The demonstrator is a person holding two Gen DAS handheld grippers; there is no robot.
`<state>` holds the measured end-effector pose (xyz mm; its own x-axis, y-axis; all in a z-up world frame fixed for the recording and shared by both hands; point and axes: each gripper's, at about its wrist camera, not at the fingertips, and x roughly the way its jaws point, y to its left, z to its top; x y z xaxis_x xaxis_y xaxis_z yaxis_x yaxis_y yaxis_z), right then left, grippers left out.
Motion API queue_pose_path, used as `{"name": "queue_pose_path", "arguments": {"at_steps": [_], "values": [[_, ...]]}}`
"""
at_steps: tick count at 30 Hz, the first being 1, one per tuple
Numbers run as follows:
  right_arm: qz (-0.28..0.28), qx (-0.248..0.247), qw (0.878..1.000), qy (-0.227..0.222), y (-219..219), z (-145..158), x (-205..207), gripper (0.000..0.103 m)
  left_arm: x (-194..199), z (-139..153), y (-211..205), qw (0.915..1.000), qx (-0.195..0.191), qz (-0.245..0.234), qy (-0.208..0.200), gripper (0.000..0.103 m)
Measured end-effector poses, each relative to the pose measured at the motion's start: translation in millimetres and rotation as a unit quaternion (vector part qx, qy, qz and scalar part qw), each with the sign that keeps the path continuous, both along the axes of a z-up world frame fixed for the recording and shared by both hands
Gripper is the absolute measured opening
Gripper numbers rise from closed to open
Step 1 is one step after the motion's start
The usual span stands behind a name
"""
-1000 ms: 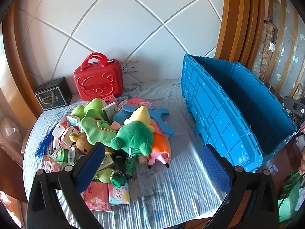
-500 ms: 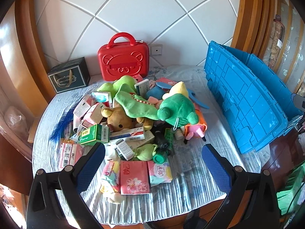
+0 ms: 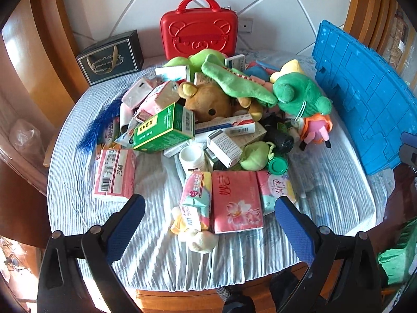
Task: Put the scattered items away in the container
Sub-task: 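Withdraw both tools from the crate back over the toy heap, then grasp the pink-and-teal sanitary pad pack with the left tool while the right tool grasps the Kotex pack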
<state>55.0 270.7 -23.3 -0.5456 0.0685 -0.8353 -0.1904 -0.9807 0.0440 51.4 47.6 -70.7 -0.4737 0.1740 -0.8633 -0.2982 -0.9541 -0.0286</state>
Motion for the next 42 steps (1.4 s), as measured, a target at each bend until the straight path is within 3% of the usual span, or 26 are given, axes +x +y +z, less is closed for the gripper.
{"name": "queue_pose_path", "arguments": {"at_steps": [7,12,19,21,28,39,41,42], "values": [[-0.004,-0.004,0.999,-0.042,-20,-69,-20,0.103,-14,-49,-19,0.9997,-0.002,0.001,-0.025,0.098],[-0.01,-0.012,0.997,-0.071,-31,-125,-40,0.103,-28,-82,-25,0.999,-0.001,-0.002,-0.044,0.09],[-0.027,0.0,0.993,-0.111,-38,-191,-68,0.103,-41,-110,-13,0.9984,0.003,-0.018,-0.054,0.089],[-0.032,0.004,0.992,-0.122,-38,-205,-74,0.103,-45,-118,-10,0.998,-0.002,-0.017,-0.061,0.085],[-0.039,0.005,0.99,-0.136,-38,-227,-86,0.103,-51,-139,-9,0.9965,-0.008,-0.024,-0.08,0.076],[-0.065,-0.018,0.985,-0.159,-30,-247,-95,0.099,-57,-154,-11,0.996,0.011,-0.018,-0.087,0.074],[-0.063,-0.022,0.984,-0.166,-30,-252,-95,0.081,-60,-155,-13,0.9947,0.031,-0.018,-0.096,0.063],[-0.061,-0.015,0.984,-0.168,-31,-252,-95,0.079,-61,-155,-13,0.9941,0.041,-0.018,-0.099,0.053]]}}
